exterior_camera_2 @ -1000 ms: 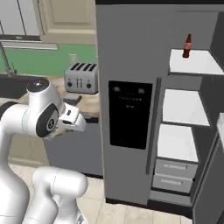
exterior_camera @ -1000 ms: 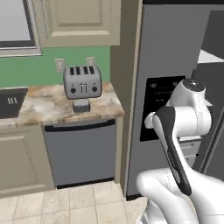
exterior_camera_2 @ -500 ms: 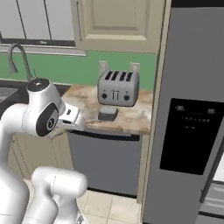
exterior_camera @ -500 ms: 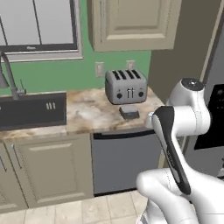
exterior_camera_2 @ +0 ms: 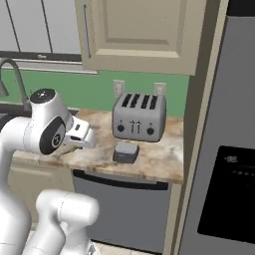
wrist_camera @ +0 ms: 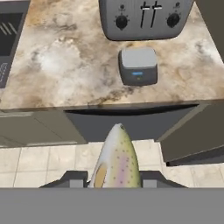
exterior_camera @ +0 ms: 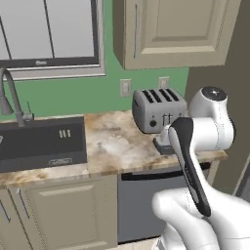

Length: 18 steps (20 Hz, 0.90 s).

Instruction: Take the fish from the fridge and place it on the digital scale on the counter by the fridge. Wait a few seconds for a reading, then move it to the plate on the dining counter.

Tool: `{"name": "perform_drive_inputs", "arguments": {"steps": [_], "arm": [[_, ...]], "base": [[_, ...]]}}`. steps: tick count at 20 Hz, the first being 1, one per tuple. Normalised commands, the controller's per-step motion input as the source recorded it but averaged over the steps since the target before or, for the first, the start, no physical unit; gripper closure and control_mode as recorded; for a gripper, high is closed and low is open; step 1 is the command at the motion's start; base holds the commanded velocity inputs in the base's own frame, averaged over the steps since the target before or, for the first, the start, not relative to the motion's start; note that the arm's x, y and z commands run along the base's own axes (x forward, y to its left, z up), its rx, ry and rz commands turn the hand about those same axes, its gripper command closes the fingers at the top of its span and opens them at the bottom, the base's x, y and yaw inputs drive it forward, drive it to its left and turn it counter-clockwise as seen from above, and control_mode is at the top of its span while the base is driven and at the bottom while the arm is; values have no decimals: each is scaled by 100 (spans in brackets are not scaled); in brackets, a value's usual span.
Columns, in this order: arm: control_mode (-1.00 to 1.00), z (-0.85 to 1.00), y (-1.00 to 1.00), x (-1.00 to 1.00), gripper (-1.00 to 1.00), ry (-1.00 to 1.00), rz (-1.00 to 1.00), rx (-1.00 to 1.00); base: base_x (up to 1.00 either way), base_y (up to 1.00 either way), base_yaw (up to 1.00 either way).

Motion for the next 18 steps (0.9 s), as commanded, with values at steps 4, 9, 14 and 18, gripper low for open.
{"name": "perform_drive_inputs", "arguments": {"steps": [4,9,14,18], "arm": [[100,0,0,0,100,0,0,0],[-100,-10,0,0,100,1,0,0],[-100,-68,-35,1,100,7,-10,0],[-100,-72,-69,37,100,12,-24,0]], "base": [[72,0,-2],[10,0,0],[0,0,0],[0,0,0]]}}
